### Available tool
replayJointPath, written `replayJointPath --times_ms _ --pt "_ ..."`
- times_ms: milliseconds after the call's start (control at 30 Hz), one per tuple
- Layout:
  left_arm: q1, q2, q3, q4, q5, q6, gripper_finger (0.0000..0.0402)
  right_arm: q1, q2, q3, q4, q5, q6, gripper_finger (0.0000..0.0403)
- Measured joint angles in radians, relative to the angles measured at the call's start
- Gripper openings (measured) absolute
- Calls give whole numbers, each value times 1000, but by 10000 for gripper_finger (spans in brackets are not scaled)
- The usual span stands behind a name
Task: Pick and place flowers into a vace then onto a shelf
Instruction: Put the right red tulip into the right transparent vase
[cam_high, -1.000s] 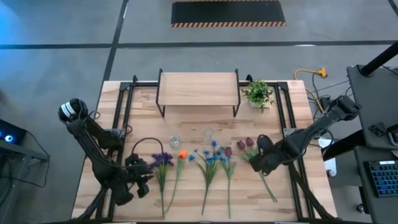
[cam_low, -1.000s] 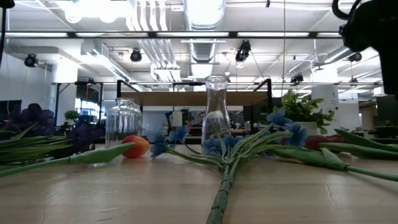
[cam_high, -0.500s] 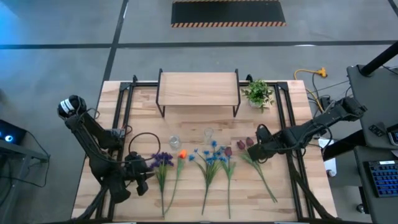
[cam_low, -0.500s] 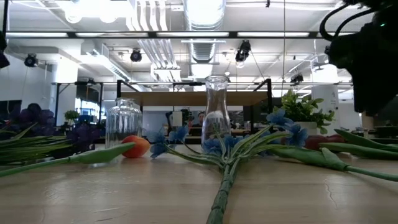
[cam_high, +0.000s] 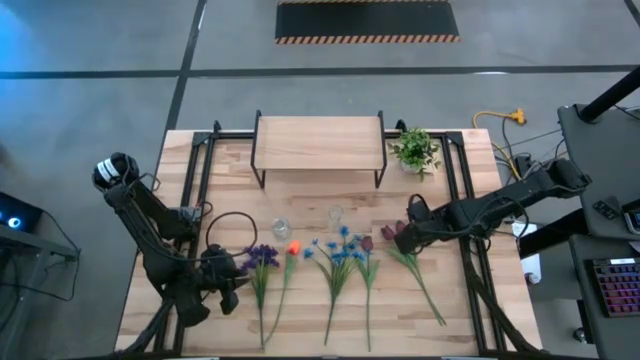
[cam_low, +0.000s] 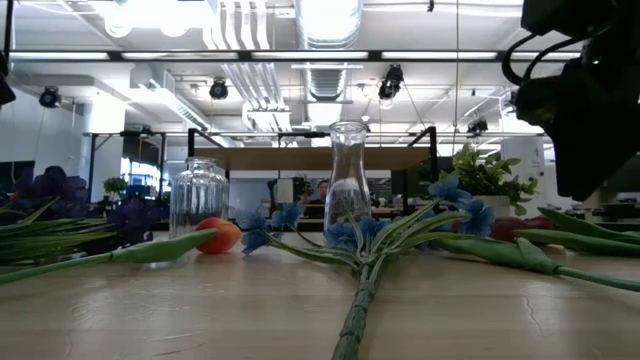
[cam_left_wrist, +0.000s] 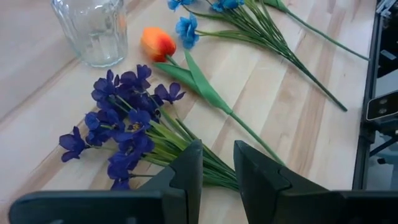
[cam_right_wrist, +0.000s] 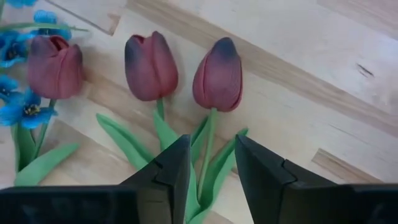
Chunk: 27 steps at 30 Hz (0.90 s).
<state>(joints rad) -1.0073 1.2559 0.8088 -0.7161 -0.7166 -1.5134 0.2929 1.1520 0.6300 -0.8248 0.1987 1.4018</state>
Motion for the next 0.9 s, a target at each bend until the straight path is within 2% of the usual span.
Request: replayJointPath --times_ms 600,900 --pt "0 0 0 1 0 -1 74 1 128 -11 61 -20 -26 90" --pt "0 0 0 0 0 0 74 1 139 -19 77 -24 -33 75"
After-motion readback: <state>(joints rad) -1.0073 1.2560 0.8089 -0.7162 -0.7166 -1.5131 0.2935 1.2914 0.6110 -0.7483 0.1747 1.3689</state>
